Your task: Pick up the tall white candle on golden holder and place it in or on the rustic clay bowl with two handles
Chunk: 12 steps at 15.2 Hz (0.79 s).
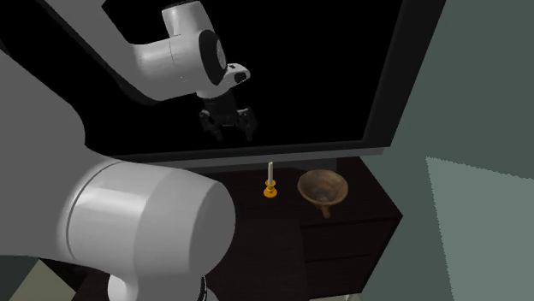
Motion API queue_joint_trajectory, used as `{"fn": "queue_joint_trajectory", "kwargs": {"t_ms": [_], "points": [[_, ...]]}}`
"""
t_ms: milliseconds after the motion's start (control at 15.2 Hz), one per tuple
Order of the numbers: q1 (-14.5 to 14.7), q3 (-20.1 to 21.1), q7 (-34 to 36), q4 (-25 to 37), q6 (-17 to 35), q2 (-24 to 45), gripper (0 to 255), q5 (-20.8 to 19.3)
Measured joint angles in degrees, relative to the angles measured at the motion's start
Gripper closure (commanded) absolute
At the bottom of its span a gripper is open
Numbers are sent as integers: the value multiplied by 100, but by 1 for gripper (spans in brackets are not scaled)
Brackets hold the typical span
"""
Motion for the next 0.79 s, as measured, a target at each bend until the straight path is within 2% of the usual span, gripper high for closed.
{"fn": "queue_joint_trajectory", "kwargs": {"t_ms": [198, 330, 462, 528, 594, 660, 792], "points": [[-534, 230, 481, -27, 820, 714, 0, -665], [-1079, 523, 1110, 95, 1343, 1329, 0, -1443], [-1679, 801, 2021, 248, 1714, 1870, 0, -2589], [-1955, 923, 2655, 466, 1817, 2247, 0, -3357], [-2111, 931, 3295, 639, 1876, 2552, 0, -4136], [-2200, 855, 3938, 883, 1911, 2919, 0, -4926], [-2135, 669, 5015, 1290, 1879, 3488, 0, -6148]]}}
